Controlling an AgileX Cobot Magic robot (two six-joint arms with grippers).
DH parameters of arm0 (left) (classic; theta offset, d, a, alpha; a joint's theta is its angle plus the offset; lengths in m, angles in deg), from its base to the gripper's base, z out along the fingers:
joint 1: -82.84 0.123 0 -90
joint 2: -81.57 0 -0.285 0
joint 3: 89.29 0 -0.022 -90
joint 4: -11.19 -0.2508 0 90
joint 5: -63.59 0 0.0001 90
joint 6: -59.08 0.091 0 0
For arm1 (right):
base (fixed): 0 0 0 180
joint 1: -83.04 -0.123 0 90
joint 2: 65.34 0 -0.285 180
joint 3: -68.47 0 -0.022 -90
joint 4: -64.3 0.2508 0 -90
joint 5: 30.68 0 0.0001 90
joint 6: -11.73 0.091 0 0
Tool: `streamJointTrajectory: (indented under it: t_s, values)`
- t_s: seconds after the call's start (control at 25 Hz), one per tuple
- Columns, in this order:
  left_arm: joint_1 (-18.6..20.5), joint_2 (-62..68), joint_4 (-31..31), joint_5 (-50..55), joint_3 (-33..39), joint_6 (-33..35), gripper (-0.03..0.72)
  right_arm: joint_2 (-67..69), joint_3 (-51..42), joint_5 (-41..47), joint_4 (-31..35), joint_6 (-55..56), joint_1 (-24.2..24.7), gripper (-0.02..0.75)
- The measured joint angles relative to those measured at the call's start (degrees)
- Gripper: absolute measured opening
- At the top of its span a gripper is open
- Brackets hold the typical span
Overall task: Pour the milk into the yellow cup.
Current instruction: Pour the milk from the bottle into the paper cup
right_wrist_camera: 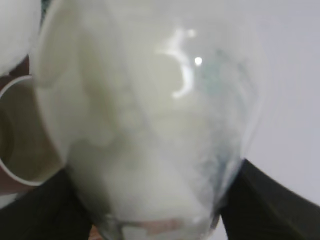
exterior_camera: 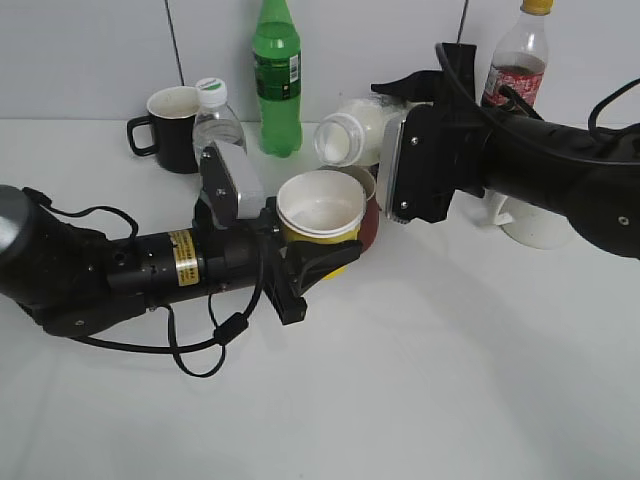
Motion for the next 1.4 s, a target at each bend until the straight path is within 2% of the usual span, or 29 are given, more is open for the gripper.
streamJointTrajectory:
  t_s: [1.4]
  values:
    - [0.00,0.00,-2.58,-0.11,0.00,0.00,0.341,0.00,0.00,0.00,0.38,-9.36,0.00,0.485]
